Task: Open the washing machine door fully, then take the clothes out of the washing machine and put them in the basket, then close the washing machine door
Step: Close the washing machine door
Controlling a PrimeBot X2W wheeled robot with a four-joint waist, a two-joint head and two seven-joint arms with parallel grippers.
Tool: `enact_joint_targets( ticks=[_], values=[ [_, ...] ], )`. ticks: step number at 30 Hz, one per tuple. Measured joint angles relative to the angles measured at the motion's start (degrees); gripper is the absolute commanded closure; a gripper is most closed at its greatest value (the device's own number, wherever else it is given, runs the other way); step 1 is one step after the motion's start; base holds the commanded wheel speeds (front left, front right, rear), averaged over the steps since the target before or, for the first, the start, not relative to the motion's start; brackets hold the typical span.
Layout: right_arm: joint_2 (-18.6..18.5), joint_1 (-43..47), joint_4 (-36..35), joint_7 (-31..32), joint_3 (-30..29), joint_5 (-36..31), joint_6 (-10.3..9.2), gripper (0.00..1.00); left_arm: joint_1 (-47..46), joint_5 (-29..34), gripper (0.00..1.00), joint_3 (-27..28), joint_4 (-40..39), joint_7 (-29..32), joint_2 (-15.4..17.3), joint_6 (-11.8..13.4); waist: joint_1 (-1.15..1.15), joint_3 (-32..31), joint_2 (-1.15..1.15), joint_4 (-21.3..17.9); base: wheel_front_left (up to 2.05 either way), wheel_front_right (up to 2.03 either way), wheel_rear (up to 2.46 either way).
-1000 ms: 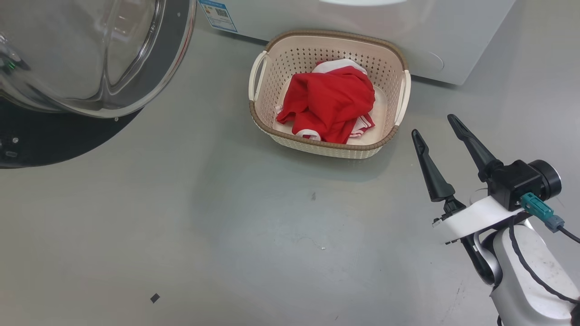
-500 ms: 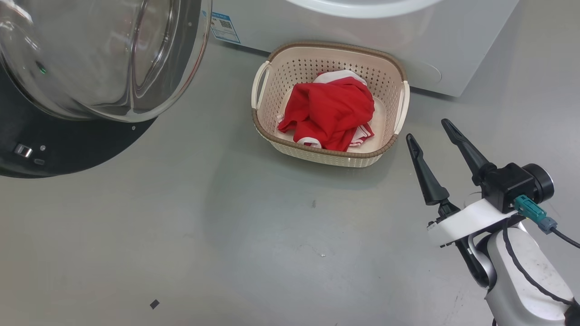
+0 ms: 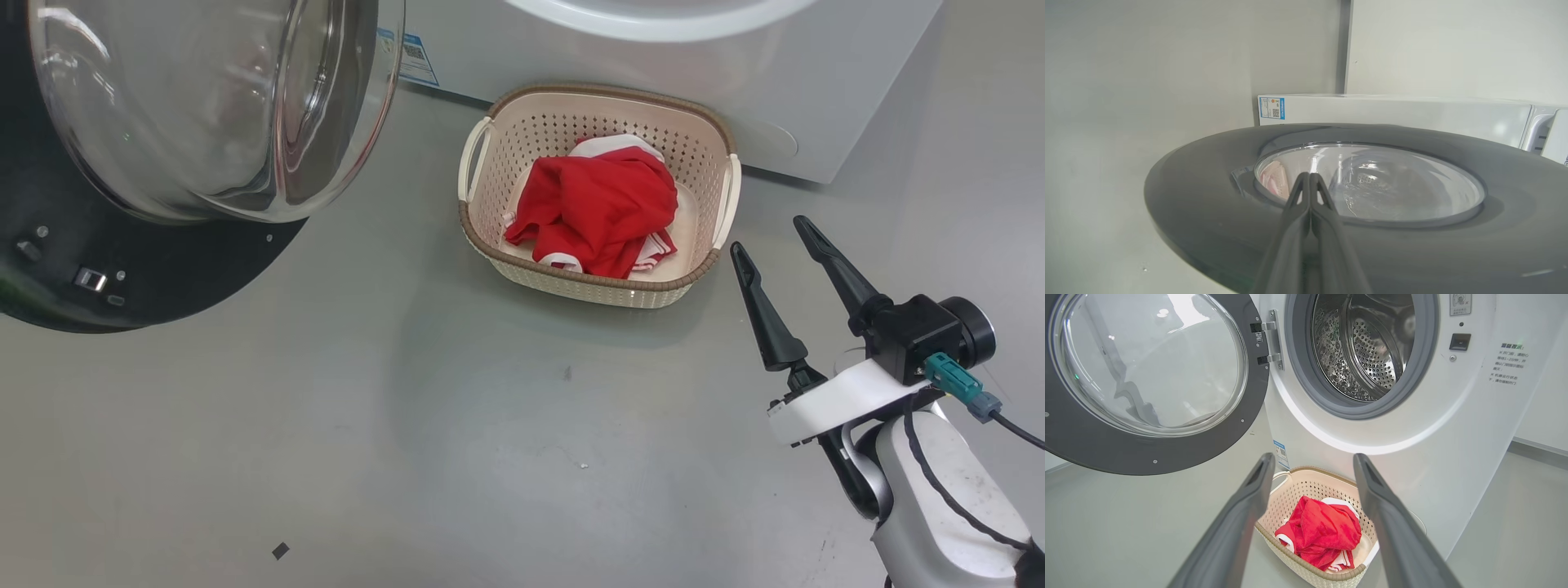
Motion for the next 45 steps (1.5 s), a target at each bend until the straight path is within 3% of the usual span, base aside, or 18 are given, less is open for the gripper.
enact_joint_targets(
  ticks=[13, 36, 45],
  values=[
    [0.40, 0.10, 0.57, -0.01, -0.30, 0.34, 0.00, 0.00, 3.78, -0.40, 1.00, -2.69, -3.22, 5.97, -4.92, -4.17, 0.00, -0.89, 0.00, 0.61, 0.00, 0.00, 0.00],
    [1.88, 0.60, 0.58, -0.03, -0.65, 0.41, 0.00, 0.00, 9.76, -1.37, 1.00, -5.63, -11.61, 13.17, -11.03, -5.55, 0.00, -2.78, 0.00, 1.34, 0.00, 0.00, 0.00],
    [2.16, 0.71, 0.55, -0.16, -0.98, 0.42, 0.00, 0.00, 12.76, -1.35, 1.00, -5.83, -16.22, 13.58, -11.46, -5.55, 0.00, -3.06, 0.00, 1.26, 0.00, 0.00, 0.00]
  ],
)
